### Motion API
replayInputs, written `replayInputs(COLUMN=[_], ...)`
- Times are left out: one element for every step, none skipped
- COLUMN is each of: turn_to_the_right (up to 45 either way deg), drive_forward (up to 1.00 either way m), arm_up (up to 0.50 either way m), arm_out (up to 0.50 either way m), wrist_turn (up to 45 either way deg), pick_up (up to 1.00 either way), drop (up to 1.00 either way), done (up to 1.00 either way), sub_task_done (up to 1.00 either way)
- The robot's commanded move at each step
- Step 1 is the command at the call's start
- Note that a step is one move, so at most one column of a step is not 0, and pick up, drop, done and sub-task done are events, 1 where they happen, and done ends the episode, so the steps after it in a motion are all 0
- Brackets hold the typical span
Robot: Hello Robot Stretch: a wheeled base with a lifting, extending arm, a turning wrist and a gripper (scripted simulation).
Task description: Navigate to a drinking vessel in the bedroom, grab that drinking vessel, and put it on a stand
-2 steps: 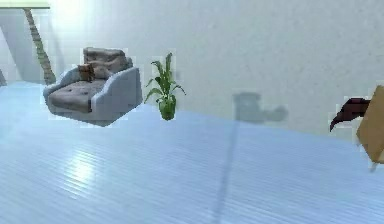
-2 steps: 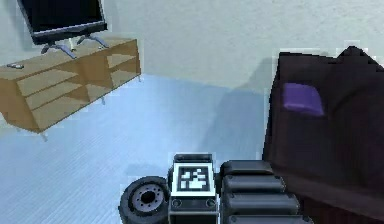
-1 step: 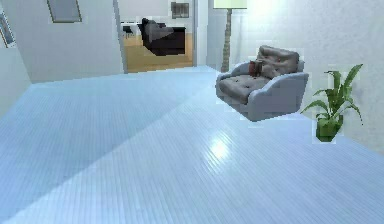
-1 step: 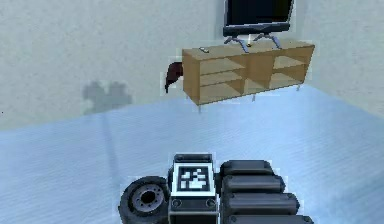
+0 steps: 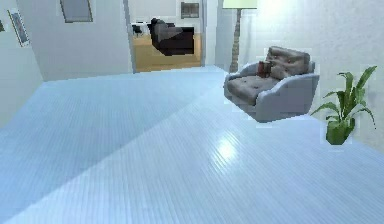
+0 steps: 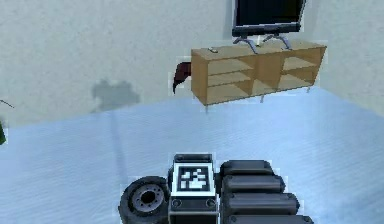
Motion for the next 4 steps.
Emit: replayInputs(turn_to_the_right=[42.0,0.0,-45.0,-3.0], drive_forward=[0.0,0.15,0.0,0.0], arm_up=[0.0,0.0,0.0,0.0], arm_out=[0.0,0.0,0.0,0.0], wrist_turn=[0.0,0.0,0.0,0.0], pick_up=[0.0,0.0,0.0,0.0], drop=[0.0,0.0,0.0,0.0], done=[0.0,0.0,0.0,0.0], sub_task_done=[0.0,0.0,0.0,0.0])
